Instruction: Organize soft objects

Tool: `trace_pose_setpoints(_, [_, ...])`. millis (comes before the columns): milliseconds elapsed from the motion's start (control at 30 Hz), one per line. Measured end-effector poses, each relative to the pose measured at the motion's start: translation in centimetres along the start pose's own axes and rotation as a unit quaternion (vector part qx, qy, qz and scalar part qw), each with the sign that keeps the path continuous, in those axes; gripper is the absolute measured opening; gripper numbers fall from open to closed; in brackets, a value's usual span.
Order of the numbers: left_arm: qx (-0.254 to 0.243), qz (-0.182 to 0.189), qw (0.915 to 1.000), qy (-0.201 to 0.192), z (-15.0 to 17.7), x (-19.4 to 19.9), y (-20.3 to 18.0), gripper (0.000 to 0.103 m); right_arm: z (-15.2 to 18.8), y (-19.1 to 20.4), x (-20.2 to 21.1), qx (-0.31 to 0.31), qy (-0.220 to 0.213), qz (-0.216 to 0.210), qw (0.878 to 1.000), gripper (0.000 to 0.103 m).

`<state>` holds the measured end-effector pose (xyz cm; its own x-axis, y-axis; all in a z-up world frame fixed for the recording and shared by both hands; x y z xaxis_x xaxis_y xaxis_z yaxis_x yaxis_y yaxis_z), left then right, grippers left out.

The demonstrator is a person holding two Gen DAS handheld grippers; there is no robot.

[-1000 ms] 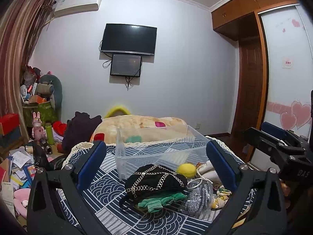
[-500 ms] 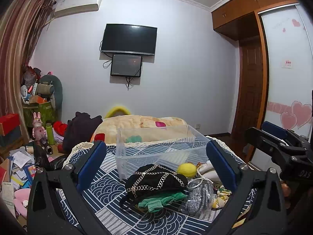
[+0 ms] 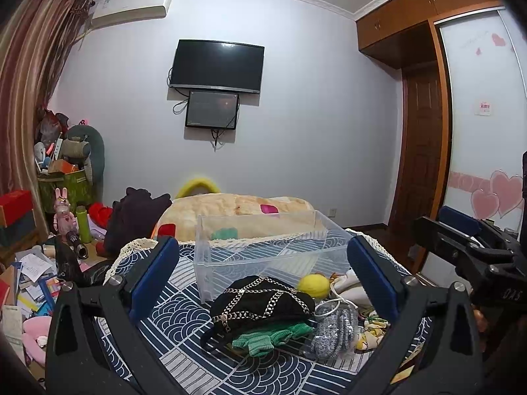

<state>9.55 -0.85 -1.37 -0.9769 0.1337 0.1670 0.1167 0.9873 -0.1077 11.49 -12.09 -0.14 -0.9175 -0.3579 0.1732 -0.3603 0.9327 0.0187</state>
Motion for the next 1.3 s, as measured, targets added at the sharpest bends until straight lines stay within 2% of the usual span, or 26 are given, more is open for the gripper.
trace_pose_setpoints(300, [0.008, 0.007, 0.9998, 0.018, 0.7, -0.8, 0.3, 0.103, 0.5, -0.5, -0.5, -0.005, 0.006, 0.002, 1.000, 0.103])
trace_pose_setpoints(433, [0.025, 0.012, 0.9989, 0.037, 1.4, -1.5, 1.1, 0.101, 0.7, -1.1, -0.6, -0.012, 0.008, 0.007, 1.000, 0.102])
trace_pose_setpoints(500, [0.034, 0.018, 0.9982, 0.047, 1.7, -1.9, 1.4, 0.087, 0.9, -1.5, -0.9, -0.014, 0.013, 0.012, 1.000, 0.098])
trace_pose_setpoints(533, [0.039, 0.019, 0.9974, 0.057, 2.0, -2.4, 1.4, 0.085, 1.1, -1.7, -1.1, -0.016, 0.018, 0.013, 1.000, 0.094])
trace_pose_setpoints(667, [0.057, 0.023, 0.9941, 0.089, 3.3, -4.3, 1.8, 0.084, 2.2, -2.7, -2.2, -0.027, 0.045, 0.018, 0.998, 0.082])
trace_pose_setpoints(833, [0.061, 0.026, 0.9895, 0.129, 5.4, -6.5, 1.5, 0.084, 4.1, -3.8, -3.6, -0.037, 0.086, 0.026, 0.995, 0.072])
trace_pose_setpoints(1033, [0.026, 0.029, 0.9853, 0.167, 7.2, -8.9, 0.6, 0.085, 6.8, -4.3, -4.9, -0.037, 0.135, 0.032, 0.990, 0.069])
trace_pose_setpoints(1200, [0.027, 0.022, 0.9813, 0.189, 8.7, -10.1, 1.1, 0.085, 8.0, -4.3, -5.8, -0.032, 0.162, 0.038, 0.986, 0.067])
trace_pose_setpoints(1267, [0.036, 0.024, 0.9815, 0.186, 9.2, -10.0, 1.6, 0.082, 8.6, -4.4, -6.3, -0.038, 0.175, 0.031, 0.983, 0.055])
trace_pose_setpoints(1300, [0.039, 0.026, 0.9814, 0.186, 9.3, -10.0, 1.8, 0.078, 9.0, -4.4, -6.5, -0.041, 0.183, 0.026, 0.982, 0.052])
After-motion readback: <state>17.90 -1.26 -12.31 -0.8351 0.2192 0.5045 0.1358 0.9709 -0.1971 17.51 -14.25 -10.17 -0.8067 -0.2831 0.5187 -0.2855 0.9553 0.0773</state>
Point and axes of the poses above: each gripper's, at about its wrist camera, not at the fingertips, and x roughly against the way its jaws point, y to its left, z to its underside, the point moved 10 cm from there along -x, roughly the way its jaws point, and after that the axes turned 6 degrees about z, right-handed, at the moved point
